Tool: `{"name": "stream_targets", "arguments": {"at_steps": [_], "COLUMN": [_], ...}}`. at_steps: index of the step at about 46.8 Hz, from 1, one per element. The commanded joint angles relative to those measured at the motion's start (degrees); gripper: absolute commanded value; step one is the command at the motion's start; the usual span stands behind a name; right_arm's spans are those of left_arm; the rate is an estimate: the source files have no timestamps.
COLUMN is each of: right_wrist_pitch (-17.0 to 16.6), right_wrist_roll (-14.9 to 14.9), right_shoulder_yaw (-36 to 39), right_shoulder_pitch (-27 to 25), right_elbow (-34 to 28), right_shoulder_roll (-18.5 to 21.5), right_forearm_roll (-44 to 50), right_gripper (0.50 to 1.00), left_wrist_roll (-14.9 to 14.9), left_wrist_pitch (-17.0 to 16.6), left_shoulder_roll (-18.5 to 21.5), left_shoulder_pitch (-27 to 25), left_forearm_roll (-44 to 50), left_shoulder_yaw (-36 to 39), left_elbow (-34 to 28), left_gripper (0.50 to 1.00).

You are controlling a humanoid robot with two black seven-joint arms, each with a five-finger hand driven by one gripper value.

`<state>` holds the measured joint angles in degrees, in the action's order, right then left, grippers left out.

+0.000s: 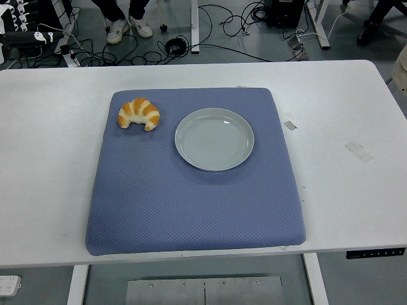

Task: Place the bread on the plate

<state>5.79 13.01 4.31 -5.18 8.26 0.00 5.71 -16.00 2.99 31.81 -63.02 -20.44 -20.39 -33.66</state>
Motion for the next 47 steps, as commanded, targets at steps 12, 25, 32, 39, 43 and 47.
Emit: {"name": "stream_targets", "arguments": {"at_steps": [12,25,32,39,43,47], "right_wrist_pitch": [0.01,0.01,0.01,0.01,0.01,0.01], "right_wrist_roll": [0.0,0.0,0.0,0.0,0.0,0.0], "right_shoulder_yaw": [0.0,0.0,0.0,0.0,0.0,0.0], "right_shoulder_pitch": [0.0,0.0,0.0,0.0,0.0,0.0], "right_elbow": [0.0,0.0,0.0,0.0,0.0,0.0], "right_shoulder_roll": [0.0,0.0,0.0,0.0,0.0,0.0], "right_forearm_roll": [0.0,0.0,0.0,0.0,0.0,0.0], "right_gripper": [1.0,1.0,1.0,1.0,1.0,1.0], "left_wrist_roll": [-0.08,0.09,0.18,0.18,0.27,0.36], "left_wrist_pitch": [-0.18,-0.36,-1.06,-6.59,-10.02,-12.31], "left_shoulder_roll": [0.01,0.27,0.27,-0.43,-2.8,-4.47], "left_shoulder_pitch": [-0.09,-0.44,-3.24,-3.51,-3.6,-3.6], "left_forearm_roll": [-1.09,-2.15,-2.15,-2.5,-5.74,-9.26], "left_shoulder_yaw": [0.44,1.05,7.81,9.32,9.84,9.93], "left_elbow": [0.0,0.0,-0.26,-0.88,-0.88,-0.88], "left_gripper": [0.983,0.983,0.981,0.98,0.98,0.98]}}
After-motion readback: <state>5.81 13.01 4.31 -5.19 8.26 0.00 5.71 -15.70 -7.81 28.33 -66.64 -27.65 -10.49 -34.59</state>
